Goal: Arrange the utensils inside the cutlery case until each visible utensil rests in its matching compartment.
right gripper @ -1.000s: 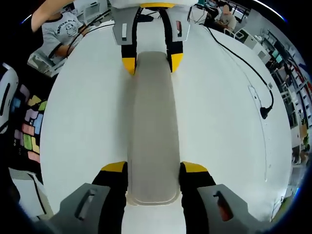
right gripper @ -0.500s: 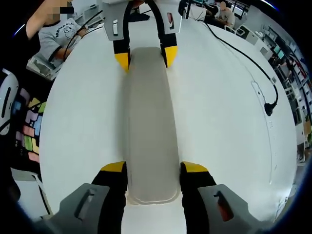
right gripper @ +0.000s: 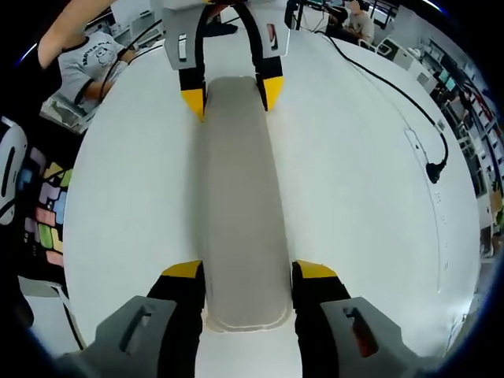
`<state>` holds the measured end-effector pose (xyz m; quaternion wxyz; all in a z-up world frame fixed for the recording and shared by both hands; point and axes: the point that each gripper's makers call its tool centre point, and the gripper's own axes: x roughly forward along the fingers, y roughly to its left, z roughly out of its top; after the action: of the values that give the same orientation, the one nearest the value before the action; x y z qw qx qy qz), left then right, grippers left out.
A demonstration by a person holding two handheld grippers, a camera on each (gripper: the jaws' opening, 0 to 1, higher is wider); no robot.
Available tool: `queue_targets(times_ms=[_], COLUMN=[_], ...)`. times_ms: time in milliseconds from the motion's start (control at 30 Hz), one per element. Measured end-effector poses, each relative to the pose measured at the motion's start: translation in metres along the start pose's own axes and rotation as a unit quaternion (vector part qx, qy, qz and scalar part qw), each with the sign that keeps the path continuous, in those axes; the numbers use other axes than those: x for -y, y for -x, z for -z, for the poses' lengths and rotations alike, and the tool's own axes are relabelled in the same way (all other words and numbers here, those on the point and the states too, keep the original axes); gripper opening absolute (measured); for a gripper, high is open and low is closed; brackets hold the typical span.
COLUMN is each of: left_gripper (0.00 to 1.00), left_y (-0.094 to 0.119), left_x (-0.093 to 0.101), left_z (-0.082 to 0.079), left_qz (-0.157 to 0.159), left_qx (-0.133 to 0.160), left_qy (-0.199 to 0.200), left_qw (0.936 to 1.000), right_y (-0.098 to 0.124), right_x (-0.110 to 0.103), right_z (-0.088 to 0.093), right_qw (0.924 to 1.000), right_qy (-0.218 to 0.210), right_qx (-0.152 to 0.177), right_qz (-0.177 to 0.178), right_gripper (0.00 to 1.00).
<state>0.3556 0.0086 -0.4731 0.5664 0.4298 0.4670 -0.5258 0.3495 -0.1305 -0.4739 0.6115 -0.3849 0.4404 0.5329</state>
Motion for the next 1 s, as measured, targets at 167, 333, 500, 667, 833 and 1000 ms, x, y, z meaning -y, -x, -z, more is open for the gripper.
queue_targets(times_ms=[167, 333, 500, 667, 833, 1000], left_gripper=[0.47, 0.47, 0.47, 0.47, 0.49, 0.49], left_y=[0.000, 0.000, 0.000, 0.000, 0.001, 0.017], left_x=[0.001, 0.001, 0.001, 0.001, -0.002, -0.007], left_z=[-0.001, -0.001, -0.002, -0.002, -0.004, 0.001], left_qz=[-0.002, -0.005, -0.006, -0.007, -0.020, -0.048], left_qx=[0.011, 0.032, 0.043, 0.051, 0.038, 0.044], left_qy=[0.017, 0.027, 0.030, 0.032, 0.014, 0.007], left_qw=[0.9998, 0.9991, 0.9986, 0.9982, 0.9990, 0.9978], right_y=[0.000, 0.002, 0.002, 0.002, 0.005, 0.019], right_x=[0.000, 0.000, 0.001, 0.008, 0.010, 0.012], right_z=[0.001, 0.003, 0.001, 0.001, 0.007, 0.008], right_qw=[1.0000, 0.9996, 0.9991, 0.9993, 0.9995, 0.9978], right_qy=[0.005, 0.008, 0.007, 0.001, -0.005, -0.019], right_qx=[-0.006, 0.029, 0.041, 0.036, 0.022, 0.042], right_qz=[0.000, -0.001, -0.003, 0.013, 0.022, 0.048], right_gripper=[0.46, 0.46, 0.46, 0.52, 0.58, 0.62])
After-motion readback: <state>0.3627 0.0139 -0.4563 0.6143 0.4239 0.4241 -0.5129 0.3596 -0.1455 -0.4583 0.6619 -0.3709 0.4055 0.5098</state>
